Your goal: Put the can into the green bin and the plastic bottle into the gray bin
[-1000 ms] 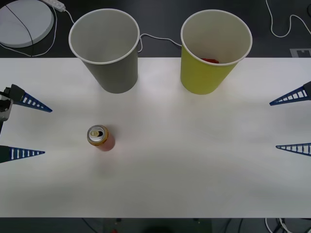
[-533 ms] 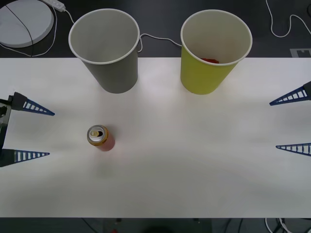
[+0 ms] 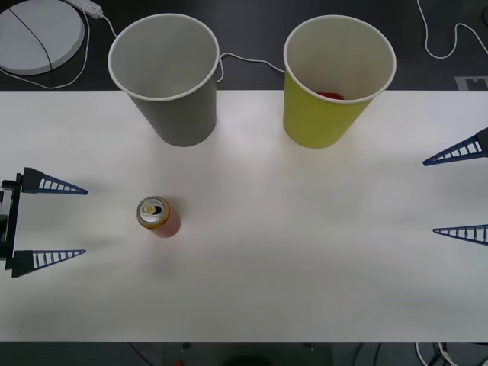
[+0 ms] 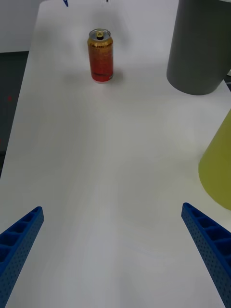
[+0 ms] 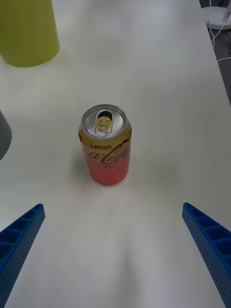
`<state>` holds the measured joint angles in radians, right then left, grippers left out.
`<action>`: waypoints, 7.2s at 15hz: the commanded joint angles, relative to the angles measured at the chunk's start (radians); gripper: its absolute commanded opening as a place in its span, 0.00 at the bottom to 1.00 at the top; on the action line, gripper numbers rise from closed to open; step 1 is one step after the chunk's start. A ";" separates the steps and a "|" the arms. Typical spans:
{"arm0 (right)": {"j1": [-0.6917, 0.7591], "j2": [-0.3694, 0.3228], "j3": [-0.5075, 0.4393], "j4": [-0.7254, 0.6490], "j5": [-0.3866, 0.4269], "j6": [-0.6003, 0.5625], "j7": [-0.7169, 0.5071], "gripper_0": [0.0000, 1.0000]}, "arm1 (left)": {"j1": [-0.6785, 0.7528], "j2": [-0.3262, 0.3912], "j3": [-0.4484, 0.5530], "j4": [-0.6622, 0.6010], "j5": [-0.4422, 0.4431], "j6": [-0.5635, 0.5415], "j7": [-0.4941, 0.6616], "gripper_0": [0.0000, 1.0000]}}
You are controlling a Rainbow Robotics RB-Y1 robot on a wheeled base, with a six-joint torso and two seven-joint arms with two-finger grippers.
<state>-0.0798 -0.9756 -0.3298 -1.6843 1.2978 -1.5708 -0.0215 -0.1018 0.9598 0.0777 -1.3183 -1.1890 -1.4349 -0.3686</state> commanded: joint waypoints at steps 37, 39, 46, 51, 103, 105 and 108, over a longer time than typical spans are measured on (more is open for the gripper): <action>0.000 0.000 0.000 0.000 0.000 0.000 0.000 1.00 | -0.217 -0.362 -0.263 0.453 0.210 0.148 -0.383 1.00; 0.000 0.000 0.000 0.000 0.000 0.000 0.000 1.00 | -0.219 -0.369 -0.263 0.453 0.209 0.151 -0.380 1.00; 0.000 0.000 0.000 0.000 0.000 0.000 0.000 1.00 | -0.220 -0.375 -0.263 0.455 0.201 0.154 -0.371 0.14; 0.000 0.000 0.000 0.000 0.000 0.000 0.000 1.00 | -0.220 -0.375 -0.263 0.453 0.198 0.154 -0.362 0.00; 0.000 0.000 0.000 0.000 0.000 0.000 0.000 1.00 | -1.164 0.030 -0.641 -0.391 -0.310 -0.093 1.576 0.01; 0.000 0.000 0.000 0.000 0.000 0.000 0.000 1.00 | -1.250 -0.032 -0.711 -0.311 -0.317 -0.059 1.596 0.01; 0.000 0.000 0.000 0.000 0.000 0.000 0.000 1.00 | -1.408 -0.130 -0.855 -0.142 -0.325 0.021 1.622 0.02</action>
<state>-0.0798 -0.9756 -0.3298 -1.6843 1.2977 -1.5708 -0.0215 -1.4691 0.8552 -0.7399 -1.5033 -1.5134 -1.4415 1.2390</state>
